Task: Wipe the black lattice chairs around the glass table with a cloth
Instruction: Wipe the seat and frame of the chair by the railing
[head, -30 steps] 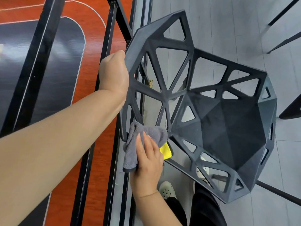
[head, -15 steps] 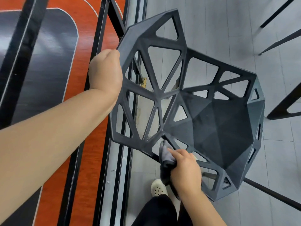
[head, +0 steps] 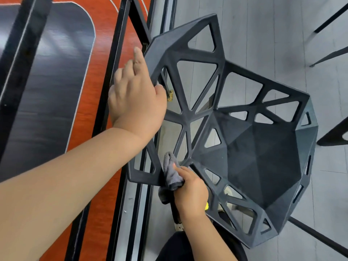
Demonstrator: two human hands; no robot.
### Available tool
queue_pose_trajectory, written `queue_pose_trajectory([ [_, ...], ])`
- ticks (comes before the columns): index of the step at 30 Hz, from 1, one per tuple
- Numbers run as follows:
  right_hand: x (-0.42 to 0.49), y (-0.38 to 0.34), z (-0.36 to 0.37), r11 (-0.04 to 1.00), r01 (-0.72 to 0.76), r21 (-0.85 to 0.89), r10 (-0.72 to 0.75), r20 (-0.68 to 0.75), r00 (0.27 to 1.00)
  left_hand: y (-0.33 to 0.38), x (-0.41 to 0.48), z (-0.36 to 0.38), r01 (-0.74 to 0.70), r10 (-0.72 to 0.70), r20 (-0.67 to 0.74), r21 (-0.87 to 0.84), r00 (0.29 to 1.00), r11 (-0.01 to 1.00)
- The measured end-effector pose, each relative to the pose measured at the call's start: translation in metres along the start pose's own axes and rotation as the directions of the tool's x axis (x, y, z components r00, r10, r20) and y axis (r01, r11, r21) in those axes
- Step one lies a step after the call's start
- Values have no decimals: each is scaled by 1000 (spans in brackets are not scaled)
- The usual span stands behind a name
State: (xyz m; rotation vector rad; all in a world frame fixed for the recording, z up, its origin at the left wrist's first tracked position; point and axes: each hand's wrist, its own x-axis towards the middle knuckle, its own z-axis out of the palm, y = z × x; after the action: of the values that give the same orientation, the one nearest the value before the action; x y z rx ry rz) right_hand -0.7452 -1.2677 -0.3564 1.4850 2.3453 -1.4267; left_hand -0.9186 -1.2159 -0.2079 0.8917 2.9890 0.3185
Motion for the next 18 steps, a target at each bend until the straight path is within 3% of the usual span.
queue_pose_trajectory([
  [4, 38, -2, -20, 964, -263, -34, 264, 43, 963, 0, 1, 1, -11, 11, -3, 12, 1000, 1000],
  [7, 88, -21, -46, 926, -304, 226, 319, -33, 947, -1, 2, 2, -2, 2, 0, 10, 1000, 1000],
  [9, 124, -34, -55, 914, -246, 322, 282, -71, 957, -2, 3, 3, -4, 4, -7, 6, 1000, 1000],
  [13, 137, -49, -43, 984, -171, 51, 174, -53, 983, -2, 6, 3, 1, -1, -12, 8, 1000, 1000],
  [18, 57, -28, -18, 996, -7, -87, 11, 45, 999, 0, 4, 3, 2, -2, 0, 11, 1000, 1000],
])
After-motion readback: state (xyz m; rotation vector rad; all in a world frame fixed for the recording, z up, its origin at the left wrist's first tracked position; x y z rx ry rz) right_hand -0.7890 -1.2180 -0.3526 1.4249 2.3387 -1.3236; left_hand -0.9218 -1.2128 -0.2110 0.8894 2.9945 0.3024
